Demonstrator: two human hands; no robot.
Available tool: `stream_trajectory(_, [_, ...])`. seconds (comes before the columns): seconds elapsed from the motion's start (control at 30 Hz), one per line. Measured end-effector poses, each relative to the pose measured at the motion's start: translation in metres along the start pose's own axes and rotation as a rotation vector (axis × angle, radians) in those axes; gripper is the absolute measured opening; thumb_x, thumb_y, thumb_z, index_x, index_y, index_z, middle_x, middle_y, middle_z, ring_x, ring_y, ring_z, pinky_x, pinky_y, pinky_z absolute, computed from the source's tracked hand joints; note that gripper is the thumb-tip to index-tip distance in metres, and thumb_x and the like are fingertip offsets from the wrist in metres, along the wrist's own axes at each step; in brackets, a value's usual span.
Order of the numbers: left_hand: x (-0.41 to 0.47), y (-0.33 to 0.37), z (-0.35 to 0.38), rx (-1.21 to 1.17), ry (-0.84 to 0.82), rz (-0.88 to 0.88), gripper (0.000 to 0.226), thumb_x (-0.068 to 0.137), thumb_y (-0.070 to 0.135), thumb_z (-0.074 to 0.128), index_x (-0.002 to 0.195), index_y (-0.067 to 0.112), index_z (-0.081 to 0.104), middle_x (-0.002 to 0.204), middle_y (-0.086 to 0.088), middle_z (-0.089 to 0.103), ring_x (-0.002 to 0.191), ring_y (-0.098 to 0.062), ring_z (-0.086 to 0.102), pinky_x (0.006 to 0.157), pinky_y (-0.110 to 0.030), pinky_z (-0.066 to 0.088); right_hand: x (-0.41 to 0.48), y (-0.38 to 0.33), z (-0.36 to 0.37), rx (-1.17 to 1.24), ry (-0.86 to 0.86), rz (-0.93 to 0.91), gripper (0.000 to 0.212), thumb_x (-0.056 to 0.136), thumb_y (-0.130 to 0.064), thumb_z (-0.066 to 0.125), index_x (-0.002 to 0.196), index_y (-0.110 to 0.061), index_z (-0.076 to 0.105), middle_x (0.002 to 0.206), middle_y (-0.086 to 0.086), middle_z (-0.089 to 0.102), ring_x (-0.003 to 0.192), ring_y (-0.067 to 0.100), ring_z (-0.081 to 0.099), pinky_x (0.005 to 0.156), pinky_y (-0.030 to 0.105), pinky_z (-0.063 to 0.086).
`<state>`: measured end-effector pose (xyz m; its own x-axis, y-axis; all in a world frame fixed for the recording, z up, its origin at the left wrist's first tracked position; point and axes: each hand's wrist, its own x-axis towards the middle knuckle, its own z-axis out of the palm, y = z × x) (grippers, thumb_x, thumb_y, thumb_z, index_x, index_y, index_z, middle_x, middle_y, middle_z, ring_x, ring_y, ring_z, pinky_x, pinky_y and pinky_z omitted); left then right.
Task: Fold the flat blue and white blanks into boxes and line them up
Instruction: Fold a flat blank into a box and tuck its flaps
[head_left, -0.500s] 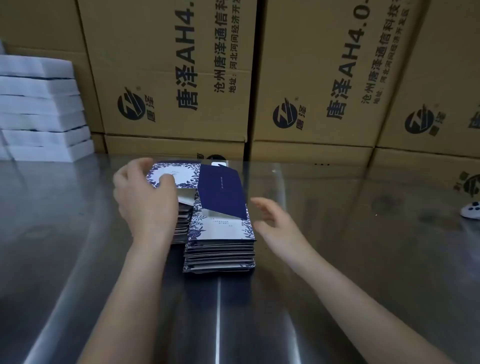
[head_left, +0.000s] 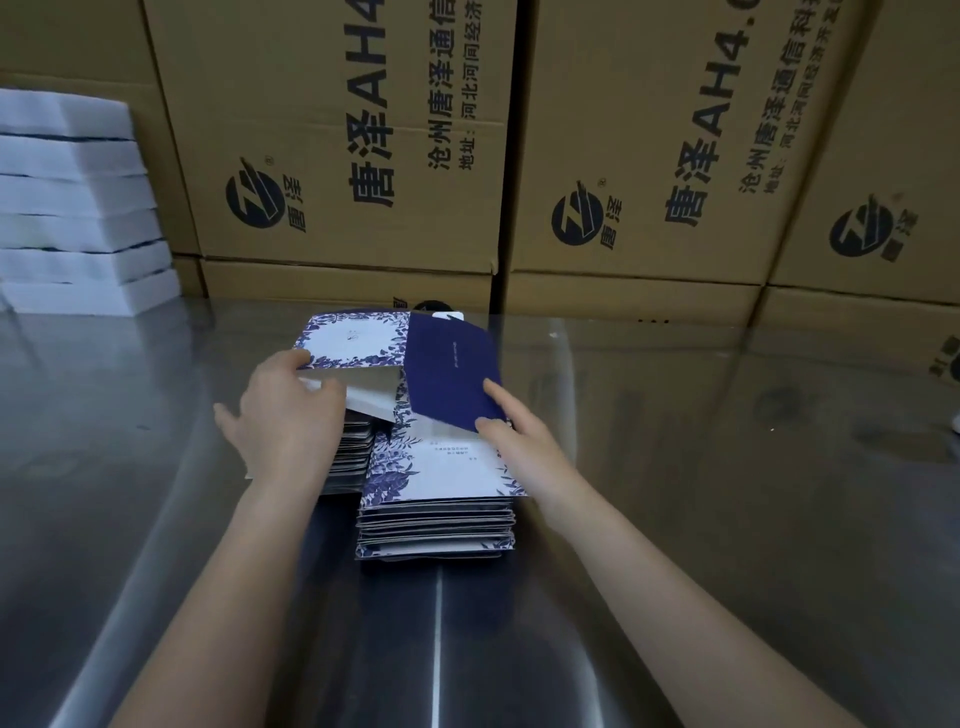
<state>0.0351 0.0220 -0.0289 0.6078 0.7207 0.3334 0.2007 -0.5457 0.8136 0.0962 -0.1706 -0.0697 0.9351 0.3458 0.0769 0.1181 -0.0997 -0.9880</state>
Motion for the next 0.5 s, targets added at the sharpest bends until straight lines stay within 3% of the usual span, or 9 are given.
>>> stream_trajectory(0.03, [-0.002,0.001,-0.001,-0.029,-0.003,0.027,0.044,0.087,0.016,0.058,0.131,0.018,0.061,0.133,-0.006,0.062,0.127,-0.031,0.052,0.122,-0.049,0.011,-0.002,-0.002,-0.001,0.028,0.006,-0.007,0.053,0.094,-0.022,0.054,0.144,-0.038,0.040,0.107,-0.037,0.049,0.074,-0.030,0.052,0.055,-0.003,0.038])
stream_trajectory(0.1, [-0.006,0.006,-0.004,-0.148,-0.018,0.078,0.047,0.084,0.010,0.060,0.130,0.018,0.062,0.132,-0.005,0.061,0.125,-0.028,0.053,0.118,-0.048,0.026,-0.007,-0.003,-0.005,0.077,0.007,-0.017,0.057,0.091,-0.024,0.059,0.142,-0.043,0.040,0.112,-0.036,0.052,0.082,-0.029,0.052,0.060,-0.003,0.040])
stream_trajectory(0.17, [-0.009,0.014,-0.005,-0.277,-0.045,0.104,0.050,0.080,0.005,0.060,0.128,0.021,0.063,0.128,-0.006,0.061,0.112,-0.026,0.058,0.100,-0.039,0.046,-0.013,-0.005,-0.011,0.086,-0.016,-0.054,0.068,0.086,-0.023,0.062,0.144,-0.046,0.035,0.121,-0.036,0.051,0.096,-0.023,0.053,0.071,0.003,0.043])
stream_trajectory(0.27, [-0.015,0.025,0.000,-0.381,-0.107,0.167,0.055,0.079,0.000,0.059,0.126,0.029,0.062,0.122,-0.003,0.062,0.076,-0.016,0.053,0.069,-0.025,0.043,-0.021,-0.010,-0.025,0.129,-0.023,-0.106,0.087,0.074,-0.021,0.063,0.149,-0.043,0.023,0.139,-0.028,0.045,0.119,-0.003,0.053,0.096,0.024,0.047])
stream_trajectory(0.37, [-0.030,0.038,0.008,-0.498,-0.176,0.224,0.062,0.080,-0.006,0.057,0.131,0.030,0.057,0.130,0.007,0.057,0.093,-0.017,0.060,0.074,-0.029,0.050,-0.027,-0.019,-0.038,0.242,0.049,-0.121,0.088,0.078,-0.013,0.066,0.151,-0.035,0.022,0.147,-0.014,0.043,0.126,0.014,0.053,0.108,0.045,0.041])
stream_trajectory(0.5, [-0.056,0.060,0.021,-0.642,-0.270,0.237,0.065,0.084,-0.007,0.062,0.135,0.031,0.050,0.131,0.010,0.056,0.107,-0.001,0.060,0.081,-0.018,0.054,-0.032,-0.031,-0.065,0.366,0.074,-0.153,0.073,0.078,-0.011,0.070,0.143,-0.029,0.042,0.129,-0.001,0.064,0.113,0.024,0.064,0.100,0.048,0.047])
